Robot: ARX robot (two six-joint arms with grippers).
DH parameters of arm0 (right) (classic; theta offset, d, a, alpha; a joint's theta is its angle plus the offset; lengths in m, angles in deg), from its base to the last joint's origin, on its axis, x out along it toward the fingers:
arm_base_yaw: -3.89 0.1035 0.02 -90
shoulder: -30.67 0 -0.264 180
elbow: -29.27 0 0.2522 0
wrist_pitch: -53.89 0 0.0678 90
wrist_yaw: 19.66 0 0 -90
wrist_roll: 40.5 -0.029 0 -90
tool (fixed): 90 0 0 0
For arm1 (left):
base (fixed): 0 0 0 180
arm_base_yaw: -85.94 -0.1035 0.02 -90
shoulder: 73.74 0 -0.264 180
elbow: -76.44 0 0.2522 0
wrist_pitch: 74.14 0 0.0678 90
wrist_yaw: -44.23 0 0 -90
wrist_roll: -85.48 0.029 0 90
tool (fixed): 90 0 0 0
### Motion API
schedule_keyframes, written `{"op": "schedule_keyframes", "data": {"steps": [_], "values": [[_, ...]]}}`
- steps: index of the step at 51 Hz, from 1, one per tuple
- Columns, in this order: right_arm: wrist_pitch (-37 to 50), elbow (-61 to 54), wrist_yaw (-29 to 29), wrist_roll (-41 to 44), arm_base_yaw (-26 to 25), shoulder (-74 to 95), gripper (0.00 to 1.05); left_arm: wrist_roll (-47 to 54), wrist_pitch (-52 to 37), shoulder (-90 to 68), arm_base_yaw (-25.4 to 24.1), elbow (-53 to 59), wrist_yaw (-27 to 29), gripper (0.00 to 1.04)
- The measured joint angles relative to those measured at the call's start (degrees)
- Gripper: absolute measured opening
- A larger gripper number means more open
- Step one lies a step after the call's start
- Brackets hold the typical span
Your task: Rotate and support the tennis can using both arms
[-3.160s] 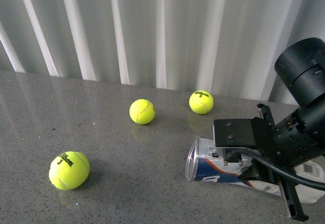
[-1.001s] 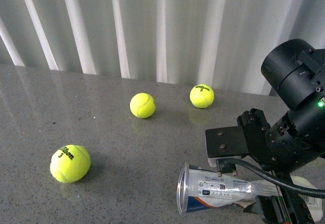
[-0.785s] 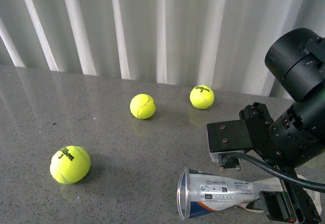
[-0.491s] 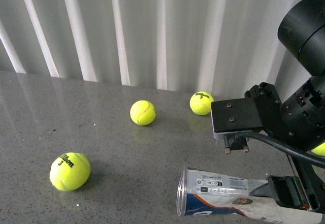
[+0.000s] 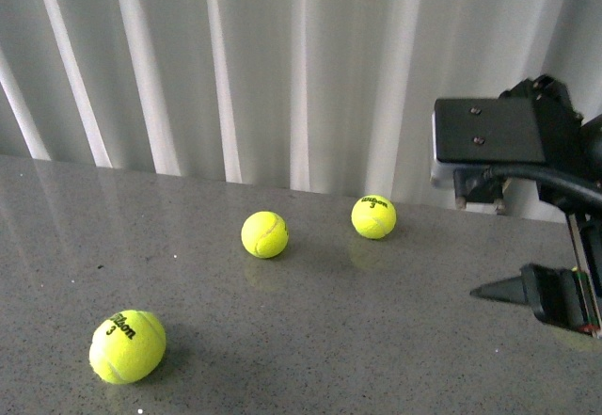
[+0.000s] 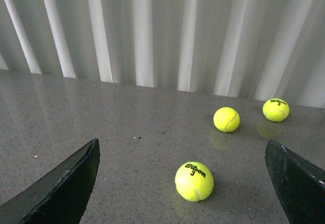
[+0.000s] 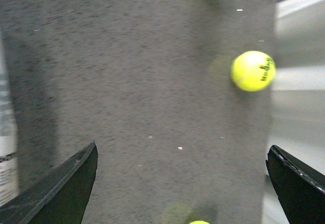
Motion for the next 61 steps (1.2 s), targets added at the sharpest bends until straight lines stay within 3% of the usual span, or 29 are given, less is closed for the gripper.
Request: {"op": "schedule_keyframes", "data": {"steps": [7,15,18,20,23,28,33,41,61], "values": [[17.0,-4.7,-0.1,-8.5,-4.7,-5.4,0.98,0.0,0.0,0.0,0.0,0.0,0.0,0.98],[31.9,-8.6,8.1,-21.2,-9.5,-10.6,0.98,0.0,0.0,0.0,0.0,0.0,0.0,0.98],[45.2,-14.1,14.2,-36.2,-11.3,-14.2,0.86,0.0,0.0,0.0,0.0,0.0,0.0,0.98],[50.2,-18.6,15.1,-45.6,-12.0,-17.8,0.77,0.0,0.0,0.0,0.0,0.0,0.0,0.98],[51.5,-24.4,15.2,-57.9,-12.2,-23.6,0.64,0.0,0.0,0.0,0.0,0.0,0.0,0.98],[53.4,-31.0,14.8,-65.0,-12.2,-29.5,0.48,0.0,0.0,0.0,0.0,0.0,0.0,0.98],[54.7,-35.5,14.8,-67.7,-12.2,-32.2,0.34,0.0,0.0,0.0,0.0,0.0,0.0,0.98],[56.3,-43.7,14.8,-69.5,-12.1,-37.4,0.03,0.0,0.0,0.0,0.0,0.0,0.0,0.98],[54.2,-53.4,14.8,-70.0,-12.1,-49.4,0.03,0.0,0.0,0.0,0.0,0.0,0.0,0.98]]}}
